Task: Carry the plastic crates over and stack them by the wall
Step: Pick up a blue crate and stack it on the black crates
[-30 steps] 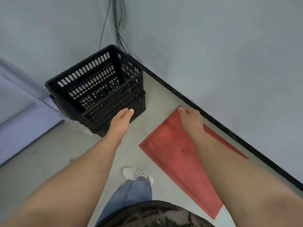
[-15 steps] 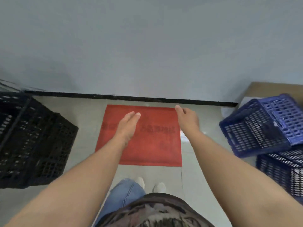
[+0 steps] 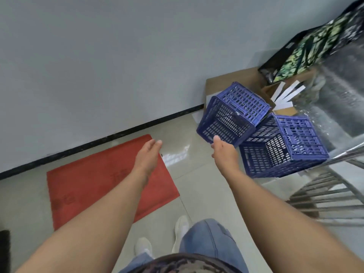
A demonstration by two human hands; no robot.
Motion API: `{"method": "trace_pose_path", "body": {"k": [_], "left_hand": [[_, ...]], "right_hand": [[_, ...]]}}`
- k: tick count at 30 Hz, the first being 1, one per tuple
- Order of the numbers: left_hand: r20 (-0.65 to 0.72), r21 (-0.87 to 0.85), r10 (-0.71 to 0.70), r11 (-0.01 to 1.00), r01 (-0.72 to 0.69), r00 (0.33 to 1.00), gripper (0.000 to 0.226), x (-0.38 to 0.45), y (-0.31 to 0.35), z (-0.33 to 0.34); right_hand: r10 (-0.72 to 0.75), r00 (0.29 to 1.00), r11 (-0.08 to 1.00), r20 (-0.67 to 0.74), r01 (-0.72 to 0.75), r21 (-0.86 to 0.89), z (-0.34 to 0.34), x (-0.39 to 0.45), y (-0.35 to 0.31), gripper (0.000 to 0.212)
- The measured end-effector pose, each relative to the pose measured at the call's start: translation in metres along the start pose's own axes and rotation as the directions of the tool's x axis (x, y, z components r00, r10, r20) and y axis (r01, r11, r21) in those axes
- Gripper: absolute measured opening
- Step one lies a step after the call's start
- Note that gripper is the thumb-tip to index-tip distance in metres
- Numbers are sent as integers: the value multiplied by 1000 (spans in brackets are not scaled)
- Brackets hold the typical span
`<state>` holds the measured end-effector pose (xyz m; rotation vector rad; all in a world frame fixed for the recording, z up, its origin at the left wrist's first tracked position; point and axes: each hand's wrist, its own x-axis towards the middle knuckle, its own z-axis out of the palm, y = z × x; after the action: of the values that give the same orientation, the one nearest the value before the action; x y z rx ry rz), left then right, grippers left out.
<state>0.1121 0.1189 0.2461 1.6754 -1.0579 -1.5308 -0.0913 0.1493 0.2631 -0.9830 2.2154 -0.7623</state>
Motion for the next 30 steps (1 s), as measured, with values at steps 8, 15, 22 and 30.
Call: {"method": "trace_pose_path", "body": {"k": [8, 15, 22, 30], "left_hand": [[101, 48, -47, 998, 42, 994, 48, 34, 28, 85], [111, 88, -51, 995, 41, 993, 47, 78, 70, 185], [76, 58, -72, 996, 68, 995, 50, 128, 101, 246], [116, 57, -121, 992, 115, 986, 52, 225, 117, 267]], "right_hand": [[149, 986, 988, -70, -146, 58, -50, 58, 45, 55], [209, 977, 974, -35, -205, 96, -102, 159, 63, 59], [200, 980, 978, 2, -200, 55, -124, 253, 60, 60], [218, 976, 975, -17, -219, -48, -102, 353, 47, 42]]}}
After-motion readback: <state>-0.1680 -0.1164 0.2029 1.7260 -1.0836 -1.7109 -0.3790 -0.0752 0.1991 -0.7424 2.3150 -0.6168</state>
